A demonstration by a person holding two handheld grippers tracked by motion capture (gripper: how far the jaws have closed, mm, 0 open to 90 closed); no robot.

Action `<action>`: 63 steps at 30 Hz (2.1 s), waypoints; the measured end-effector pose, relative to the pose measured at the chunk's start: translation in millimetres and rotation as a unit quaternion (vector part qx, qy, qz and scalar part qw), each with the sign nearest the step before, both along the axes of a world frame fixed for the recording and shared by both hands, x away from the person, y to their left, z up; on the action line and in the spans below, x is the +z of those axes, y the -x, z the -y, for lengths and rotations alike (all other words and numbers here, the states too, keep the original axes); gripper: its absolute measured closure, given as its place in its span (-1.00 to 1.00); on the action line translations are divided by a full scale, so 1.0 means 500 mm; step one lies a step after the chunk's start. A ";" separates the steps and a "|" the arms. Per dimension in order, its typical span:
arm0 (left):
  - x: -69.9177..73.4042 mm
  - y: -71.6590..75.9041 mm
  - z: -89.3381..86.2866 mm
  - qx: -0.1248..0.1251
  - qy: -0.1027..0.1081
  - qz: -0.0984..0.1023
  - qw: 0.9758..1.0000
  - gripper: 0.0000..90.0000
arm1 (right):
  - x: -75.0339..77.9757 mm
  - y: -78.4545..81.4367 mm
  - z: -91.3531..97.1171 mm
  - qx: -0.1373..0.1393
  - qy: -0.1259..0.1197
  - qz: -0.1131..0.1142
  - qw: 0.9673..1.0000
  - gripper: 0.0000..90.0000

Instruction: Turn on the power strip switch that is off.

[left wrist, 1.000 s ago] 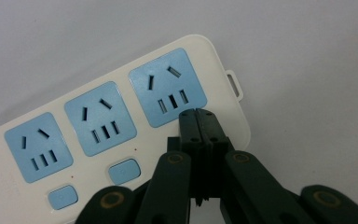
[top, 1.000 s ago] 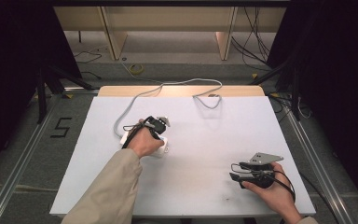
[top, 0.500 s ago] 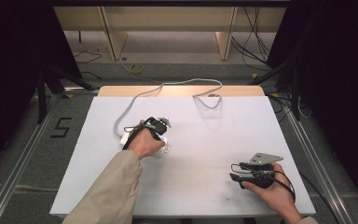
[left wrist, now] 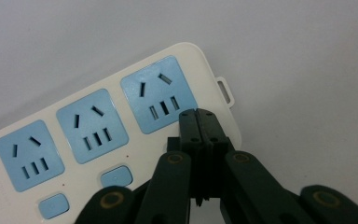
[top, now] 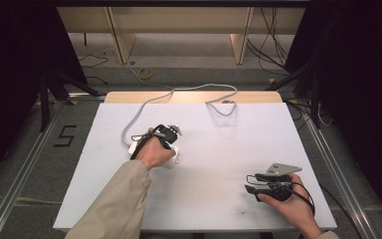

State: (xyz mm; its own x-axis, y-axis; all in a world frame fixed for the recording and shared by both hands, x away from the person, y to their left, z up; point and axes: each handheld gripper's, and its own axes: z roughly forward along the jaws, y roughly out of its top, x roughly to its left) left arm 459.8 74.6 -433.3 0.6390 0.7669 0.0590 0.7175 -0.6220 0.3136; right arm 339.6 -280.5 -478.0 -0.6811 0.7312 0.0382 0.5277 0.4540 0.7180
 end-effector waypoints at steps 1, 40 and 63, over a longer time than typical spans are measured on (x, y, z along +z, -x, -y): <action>0.000 0.000 -0.001 0.001 0.000 0.000 1.000 1.00 | 0.000 0.000 0.000 0.001 0.001 0.000 1.000 -0.09; 0.031 0.023 -0.033 -0.011 0.032 0.061 0.998 0.88 | 0.001 0.000 -0.002 0.000 -0.001 0.002 1.000 -0.09; 0.036 0.073 -0.097 0.006 0.128 0.139 0.982 0.01 | 0.001 0.001 -0.006 0.001 -0.001 0.002 1.000 -0.09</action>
